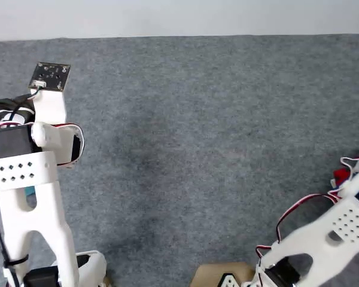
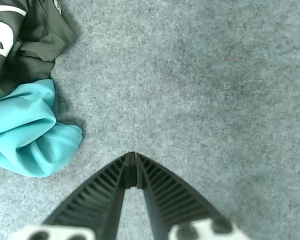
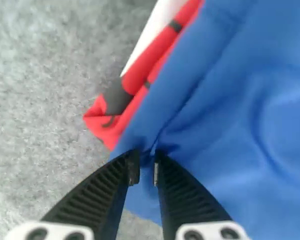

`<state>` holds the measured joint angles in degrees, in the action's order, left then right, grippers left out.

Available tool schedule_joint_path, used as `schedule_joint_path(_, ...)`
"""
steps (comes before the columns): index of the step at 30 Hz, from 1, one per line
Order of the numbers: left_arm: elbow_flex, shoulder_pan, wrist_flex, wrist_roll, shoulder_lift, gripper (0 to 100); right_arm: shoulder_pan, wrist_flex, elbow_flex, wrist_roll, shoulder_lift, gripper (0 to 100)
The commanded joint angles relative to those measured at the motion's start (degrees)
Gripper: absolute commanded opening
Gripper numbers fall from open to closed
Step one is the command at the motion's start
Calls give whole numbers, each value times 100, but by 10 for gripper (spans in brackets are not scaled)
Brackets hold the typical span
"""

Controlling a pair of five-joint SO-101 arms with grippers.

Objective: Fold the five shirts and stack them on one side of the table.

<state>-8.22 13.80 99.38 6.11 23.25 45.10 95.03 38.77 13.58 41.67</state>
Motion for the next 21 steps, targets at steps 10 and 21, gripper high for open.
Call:
schedule_joint_path(10, 48, -35, 70, 26, 185, 2, -215, 189, 475, 53, -470, 50)
schedule_joint_path(21, 48, -35, 70, 26, 185, 2, -444, 585, 923, 26, -1191, 51)
